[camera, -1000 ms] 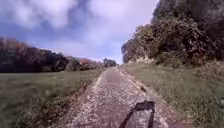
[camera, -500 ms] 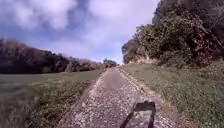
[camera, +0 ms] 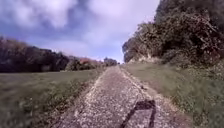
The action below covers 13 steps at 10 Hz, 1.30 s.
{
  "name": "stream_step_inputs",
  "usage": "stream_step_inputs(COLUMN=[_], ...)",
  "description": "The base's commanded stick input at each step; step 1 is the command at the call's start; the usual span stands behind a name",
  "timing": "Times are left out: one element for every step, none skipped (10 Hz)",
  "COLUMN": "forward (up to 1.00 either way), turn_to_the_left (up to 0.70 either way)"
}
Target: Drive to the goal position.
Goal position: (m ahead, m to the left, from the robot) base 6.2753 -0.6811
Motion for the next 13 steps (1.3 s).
stream_step_inputs(forward=[0.70,0.70,0.70,0.70,0.70,0.70,0.70,0.70,0.70,0.70,0.70,0.70,0.70], turn_to_the_left=[-0.12,-0.12,-0.12,-0.12,-0.13,-0.13,-0.12,-0.12,-0.13,-0.02,-0.01,0.00,0.00])
